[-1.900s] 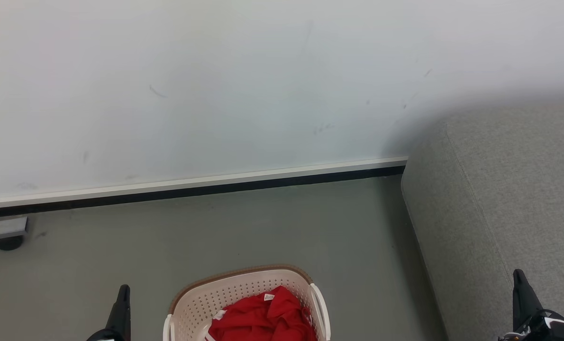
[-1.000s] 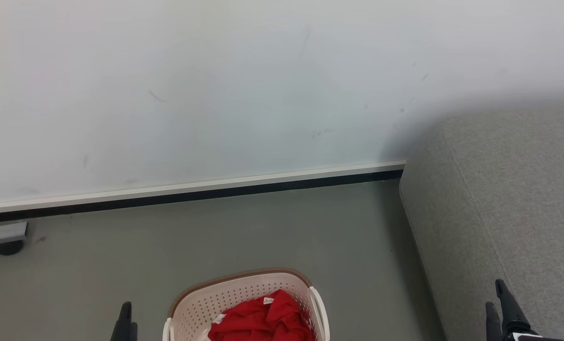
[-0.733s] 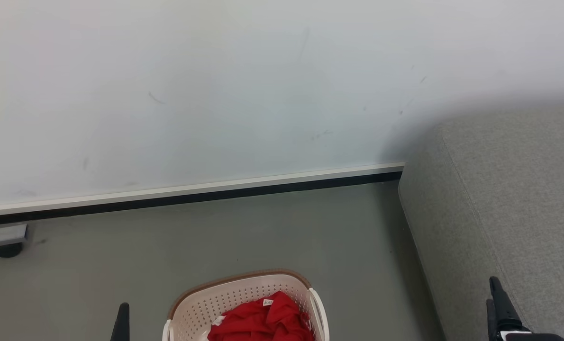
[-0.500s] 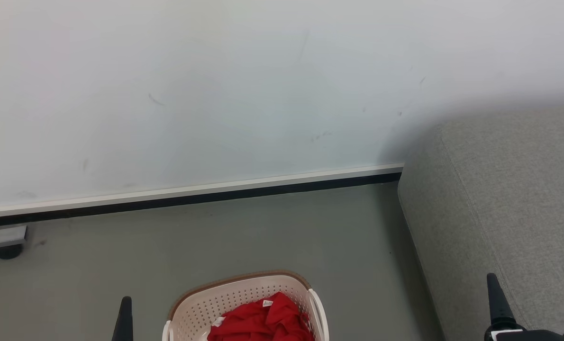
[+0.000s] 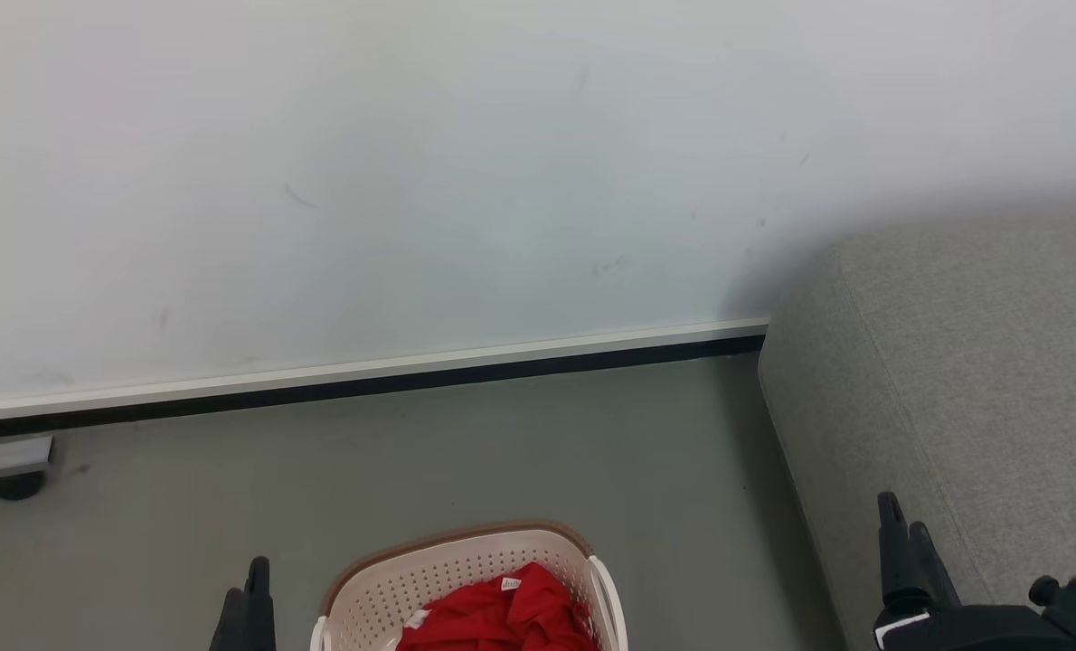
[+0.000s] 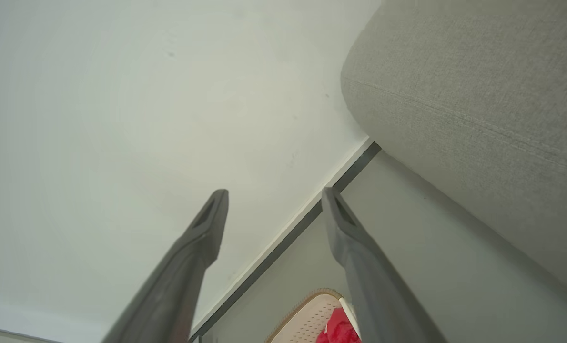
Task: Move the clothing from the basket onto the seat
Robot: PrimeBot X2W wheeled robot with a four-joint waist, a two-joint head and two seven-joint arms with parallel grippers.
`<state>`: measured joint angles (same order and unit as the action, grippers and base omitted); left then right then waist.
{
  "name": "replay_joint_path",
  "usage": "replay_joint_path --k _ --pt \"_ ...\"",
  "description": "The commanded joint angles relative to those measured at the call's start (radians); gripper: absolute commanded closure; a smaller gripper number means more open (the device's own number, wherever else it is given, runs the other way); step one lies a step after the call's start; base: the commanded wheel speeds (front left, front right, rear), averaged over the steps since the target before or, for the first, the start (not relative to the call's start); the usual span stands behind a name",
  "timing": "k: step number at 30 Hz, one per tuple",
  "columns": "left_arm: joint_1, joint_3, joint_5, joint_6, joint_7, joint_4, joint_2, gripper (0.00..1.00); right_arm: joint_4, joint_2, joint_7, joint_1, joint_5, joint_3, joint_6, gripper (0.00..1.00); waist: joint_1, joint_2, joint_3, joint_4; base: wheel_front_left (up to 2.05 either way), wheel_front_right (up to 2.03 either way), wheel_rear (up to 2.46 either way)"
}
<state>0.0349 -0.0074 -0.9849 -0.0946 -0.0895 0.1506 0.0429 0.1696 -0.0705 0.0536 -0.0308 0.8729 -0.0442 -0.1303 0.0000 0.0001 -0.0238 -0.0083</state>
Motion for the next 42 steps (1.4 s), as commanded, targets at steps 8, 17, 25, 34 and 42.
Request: replay_joint_path --k 8,17,25,34,42 --pt "-0.022 -0.013 0.145 0.011 -0.031 -0.059 0.007 0.0 -0.038 -0.015 0.036 -0.003 -0.18 -0.047 0.0 0.0 0.0 -0.0001 -0.009 -0.002 0.0 0.0 0.0" --pt "-0.034 -0.021 0.244 0.029 -0.051 -0.088 0.007 0.0 -0.03 -0.002 0.062 0.008 -0.254 -0.075 0.0 0.0 0.0 -0.0001 -0.017 -0.004 0.0 0.0 0.0" --pt "-0.047 -0.029 0.324 0.039 -0.072 -0.109 0.008 0.0 -0.034 -0.003 0.085 0.009 -0.339 -0.111 0.0 0.0 0.0 -0.0001 -0.022 -0.004 0.0 0.0 0.0" --pt "-0.06 -0.033 0.416 0.048 -0.092 -0.131 0.008 0.0 -0.039 0.004 0.111 0.012 -0.444 -0.117 0.0 0.0 0.0 -0.0001 -0.029 -0.002 0.0 0.0 0.0" --pt "-0.077 -0.042 0.5 0.05 -0.112 -0.147 0.009 0.0 -0.055 -0.01 0.134 0.013 -0.527 -0.171 -0.001 0.0 0.0 -0.0001 -0.039 -0.001 0.0 0.0 0.0"
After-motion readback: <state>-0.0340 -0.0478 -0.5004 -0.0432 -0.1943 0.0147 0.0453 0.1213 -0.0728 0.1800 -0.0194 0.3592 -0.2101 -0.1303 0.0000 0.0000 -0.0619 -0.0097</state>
